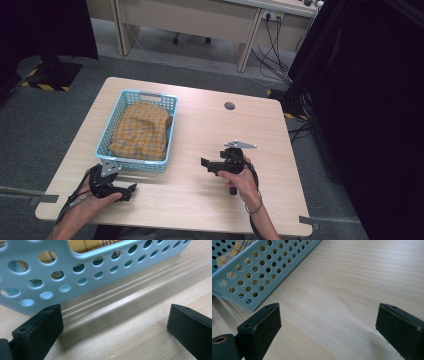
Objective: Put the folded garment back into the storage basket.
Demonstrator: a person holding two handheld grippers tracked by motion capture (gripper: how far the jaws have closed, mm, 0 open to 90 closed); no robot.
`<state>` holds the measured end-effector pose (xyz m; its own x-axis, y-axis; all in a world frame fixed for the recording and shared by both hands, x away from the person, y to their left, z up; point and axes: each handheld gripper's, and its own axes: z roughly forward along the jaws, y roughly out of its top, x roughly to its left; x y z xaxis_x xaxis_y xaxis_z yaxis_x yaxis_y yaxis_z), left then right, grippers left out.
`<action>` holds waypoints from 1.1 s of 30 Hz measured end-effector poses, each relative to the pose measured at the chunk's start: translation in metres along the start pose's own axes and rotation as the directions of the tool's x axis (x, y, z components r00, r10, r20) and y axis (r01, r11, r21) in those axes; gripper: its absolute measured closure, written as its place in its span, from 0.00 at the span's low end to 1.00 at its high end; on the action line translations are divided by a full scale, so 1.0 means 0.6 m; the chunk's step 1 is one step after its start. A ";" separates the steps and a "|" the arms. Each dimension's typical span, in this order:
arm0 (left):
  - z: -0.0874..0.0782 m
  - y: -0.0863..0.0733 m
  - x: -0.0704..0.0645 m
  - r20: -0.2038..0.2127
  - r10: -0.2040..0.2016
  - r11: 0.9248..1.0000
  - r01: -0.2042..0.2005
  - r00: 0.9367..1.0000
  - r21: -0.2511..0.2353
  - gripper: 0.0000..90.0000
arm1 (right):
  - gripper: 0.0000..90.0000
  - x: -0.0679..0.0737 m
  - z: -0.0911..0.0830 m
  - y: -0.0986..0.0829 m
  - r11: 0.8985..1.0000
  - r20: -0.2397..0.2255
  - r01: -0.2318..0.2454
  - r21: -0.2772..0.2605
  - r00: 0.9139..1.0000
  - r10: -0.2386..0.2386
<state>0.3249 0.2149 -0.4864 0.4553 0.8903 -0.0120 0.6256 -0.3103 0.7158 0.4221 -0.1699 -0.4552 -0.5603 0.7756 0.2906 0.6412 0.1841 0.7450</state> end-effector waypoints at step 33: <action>0.000 0.000 0.000 0.000 0.000 1.000 0.000 1.000 0.000 0.00 | 0.08 -0.010 -0.022 -0.023 1.000 0.026 0.002 0.004 1.000 -0.002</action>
<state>0.3249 0.2149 -0.4864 0.4550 0.8904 -0.0119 0.6257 -0.3102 0.7157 0.4094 -0.1849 -0.4593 -0.5477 0.7908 0.2732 0.6422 0.1880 0.7431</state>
